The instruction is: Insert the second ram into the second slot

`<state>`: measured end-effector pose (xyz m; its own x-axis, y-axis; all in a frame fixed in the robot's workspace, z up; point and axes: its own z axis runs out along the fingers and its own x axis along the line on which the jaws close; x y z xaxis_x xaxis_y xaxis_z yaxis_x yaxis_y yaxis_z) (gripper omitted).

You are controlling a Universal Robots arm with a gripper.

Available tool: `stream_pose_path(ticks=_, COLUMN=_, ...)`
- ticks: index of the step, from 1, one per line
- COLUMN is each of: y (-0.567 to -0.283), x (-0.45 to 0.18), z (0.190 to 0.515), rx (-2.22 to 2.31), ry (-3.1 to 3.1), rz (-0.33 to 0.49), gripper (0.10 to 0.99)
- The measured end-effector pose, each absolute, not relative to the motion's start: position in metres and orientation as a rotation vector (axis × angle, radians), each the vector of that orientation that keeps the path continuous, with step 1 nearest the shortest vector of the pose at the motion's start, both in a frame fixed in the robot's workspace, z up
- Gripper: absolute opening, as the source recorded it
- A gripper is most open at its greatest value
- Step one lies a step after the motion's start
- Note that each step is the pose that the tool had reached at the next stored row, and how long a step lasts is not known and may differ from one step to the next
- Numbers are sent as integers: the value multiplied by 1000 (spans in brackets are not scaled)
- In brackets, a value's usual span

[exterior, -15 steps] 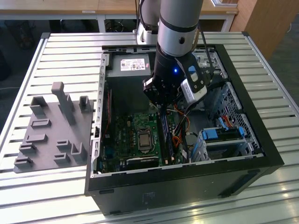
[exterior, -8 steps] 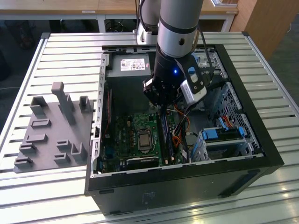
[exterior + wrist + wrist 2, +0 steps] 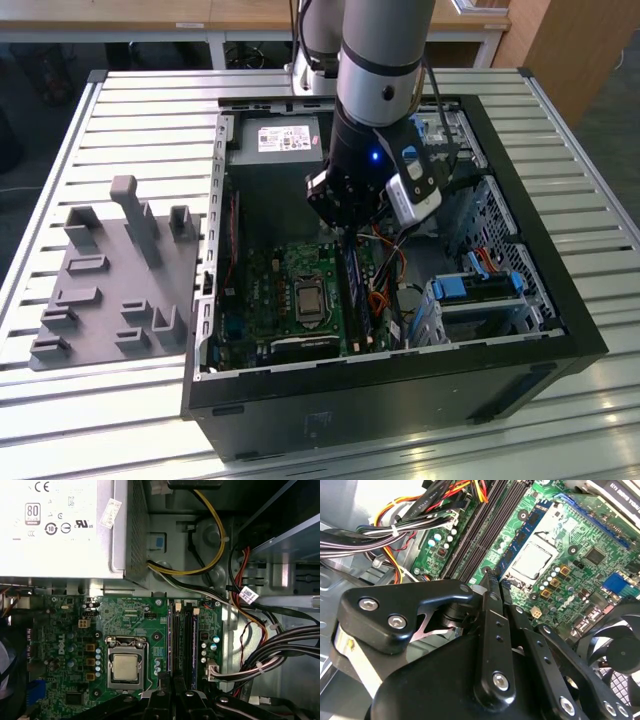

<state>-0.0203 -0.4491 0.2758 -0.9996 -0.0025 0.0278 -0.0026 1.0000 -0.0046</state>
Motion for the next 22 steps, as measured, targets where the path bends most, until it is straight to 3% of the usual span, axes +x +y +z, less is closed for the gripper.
stream_pose_path(ticks=22, y=-449, x=-20, z=265, rx=4, ry=-3114, rz=9, gripper=137)
